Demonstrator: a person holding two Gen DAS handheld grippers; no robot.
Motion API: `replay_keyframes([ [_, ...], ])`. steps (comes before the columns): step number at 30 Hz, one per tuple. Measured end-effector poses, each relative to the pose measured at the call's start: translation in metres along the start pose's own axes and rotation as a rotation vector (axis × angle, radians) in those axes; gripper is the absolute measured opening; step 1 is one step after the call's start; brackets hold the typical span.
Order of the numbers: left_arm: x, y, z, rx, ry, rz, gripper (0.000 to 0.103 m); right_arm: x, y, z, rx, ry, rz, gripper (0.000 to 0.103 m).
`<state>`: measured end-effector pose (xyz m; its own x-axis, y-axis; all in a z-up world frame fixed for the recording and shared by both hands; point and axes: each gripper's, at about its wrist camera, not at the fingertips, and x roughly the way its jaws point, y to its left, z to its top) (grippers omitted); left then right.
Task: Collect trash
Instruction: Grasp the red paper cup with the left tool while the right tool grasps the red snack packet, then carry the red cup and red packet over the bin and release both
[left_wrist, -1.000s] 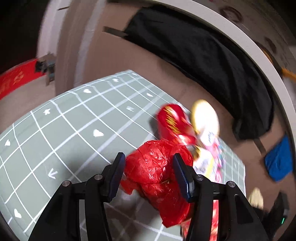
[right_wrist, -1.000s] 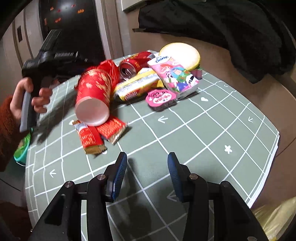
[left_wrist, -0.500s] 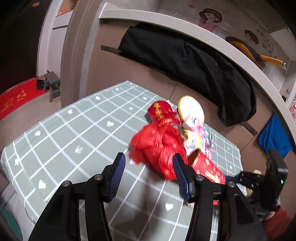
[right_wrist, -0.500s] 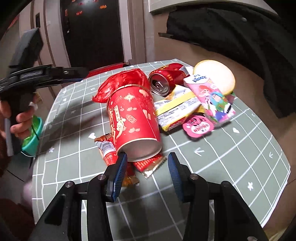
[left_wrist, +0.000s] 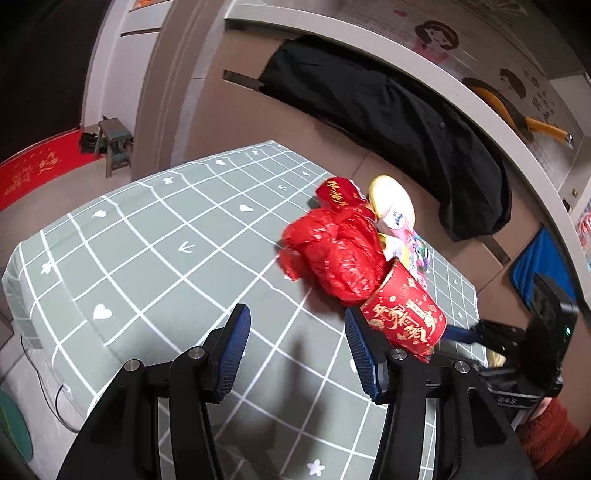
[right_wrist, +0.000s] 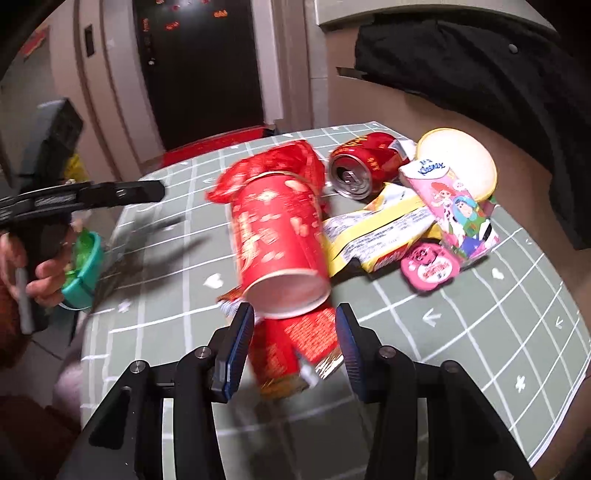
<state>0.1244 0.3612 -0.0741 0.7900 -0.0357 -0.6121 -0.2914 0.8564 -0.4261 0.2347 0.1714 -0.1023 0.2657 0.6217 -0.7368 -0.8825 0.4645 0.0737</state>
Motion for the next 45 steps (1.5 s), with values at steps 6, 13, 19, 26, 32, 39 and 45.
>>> replay_keyframes([
  [6, -0.002, -0.004, -0.004, -0.001, -0.011, -0.003, 0.054, -0.004, 0.021, -0.011, -0.111, 0.033, -0.021, 0.043],
  [13, 0.003, -0.026, -0.002, 0.026, -0.004, -0.04, 0.054, 0.031, 0.036, -0.004, -0.186, 0.073, -0.092, 0.03],
  [19, 0.018, -0.054, -0.001, 0.115, 0.025, -0.106, 0.054, 0.001, 0.012, -0.021, -0.037, 0.065, -0.076, 0.015],
  [26, 0.049, -0.078, 0.01, 0.145, 0.079, -0.172, 0.054, -0.053, -0.028, -0.064, 0.153, -0.006, -0.119, 0.014],
  [32, 0.081, -0.082, 0.021, 0.127, 0.201, -0.218, 0.053, -0.066, -0.043, -0.084, 0.253, -0.027, -0.107, 0.014],
  [39, 0.089, -0.102, 0.005, 0.158, 0.306, -0.28, 0.046, -0.074, -0.038, -0.095, 0.274, -0.048, -0.09, 0.014],
  [45, 0.09, -0.131, -0.01, 0.206, 0.327, -0.276, 0.019, -0.076, -0.034, -0.096, 0.287, -0.048, -0.084, 0.014],
])
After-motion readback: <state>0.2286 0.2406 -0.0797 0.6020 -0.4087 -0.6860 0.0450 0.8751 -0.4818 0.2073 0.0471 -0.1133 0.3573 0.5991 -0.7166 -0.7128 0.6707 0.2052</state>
